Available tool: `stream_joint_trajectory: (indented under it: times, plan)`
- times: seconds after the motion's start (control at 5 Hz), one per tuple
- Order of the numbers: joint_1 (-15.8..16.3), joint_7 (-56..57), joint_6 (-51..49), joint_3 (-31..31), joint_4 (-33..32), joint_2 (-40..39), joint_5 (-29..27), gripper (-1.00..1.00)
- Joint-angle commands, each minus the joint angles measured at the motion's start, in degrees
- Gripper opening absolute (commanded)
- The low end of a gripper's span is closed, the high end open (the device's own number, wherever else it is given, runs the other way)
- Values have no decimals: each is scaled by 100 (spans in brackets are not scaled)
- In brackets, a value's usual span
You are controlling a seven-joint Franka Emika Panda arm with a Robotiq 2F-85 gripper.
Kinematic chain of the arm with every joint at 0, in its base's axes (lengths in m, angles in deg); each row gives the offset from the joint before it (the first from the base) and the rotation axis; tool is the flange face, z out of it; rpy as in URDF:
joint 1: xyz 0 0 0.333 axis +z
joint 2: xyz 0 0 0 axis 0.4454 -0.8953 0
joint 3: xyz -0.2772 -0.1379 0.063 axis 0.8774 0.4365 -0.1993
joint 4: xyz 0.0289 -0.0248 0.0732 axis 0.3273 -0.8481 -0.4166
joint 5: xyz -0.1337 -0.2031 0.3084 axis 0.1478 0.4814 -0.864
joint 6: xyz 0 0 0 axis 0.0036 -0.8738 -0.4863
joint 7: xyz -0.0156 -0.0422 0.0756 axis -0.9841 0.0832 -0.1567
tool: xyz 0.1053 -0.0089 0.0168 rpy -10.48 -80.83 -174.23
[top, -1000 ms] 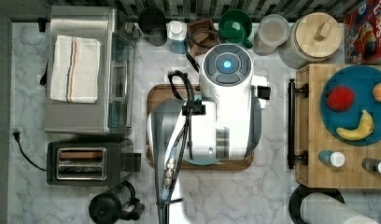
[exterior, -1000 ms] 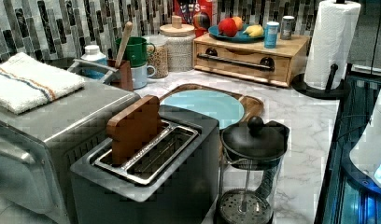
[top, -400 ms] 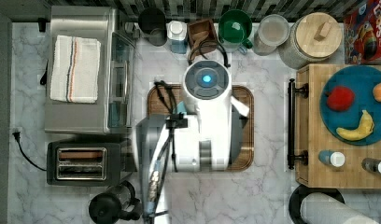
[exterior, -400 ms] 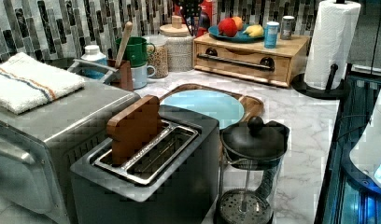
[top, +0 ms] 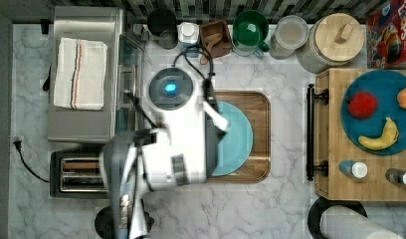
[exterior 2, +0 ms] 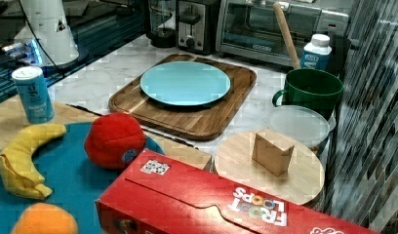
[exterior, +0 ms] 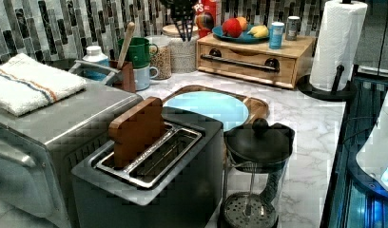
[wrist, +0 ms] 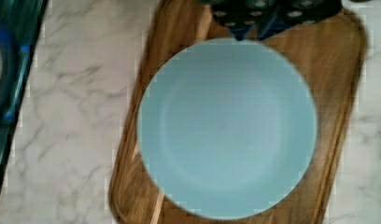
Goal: Pick up the toast.
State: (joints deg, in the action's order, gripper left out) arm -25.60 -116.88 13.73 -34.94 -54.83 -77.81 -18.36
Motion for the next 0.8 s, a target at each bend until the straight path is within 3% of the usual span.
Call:
stream_joint_trajectory:
  times: [0.2, 0.6, 0.8]
  plan:
    - [533, -2163, -424, -1006, 1322, -294, 50, 100]
    - [654, -3140, -417, -1463, 1551, -536, 17, 100]
    - [675, -3429, -136, -1613, 1301, -485, -129, 100]
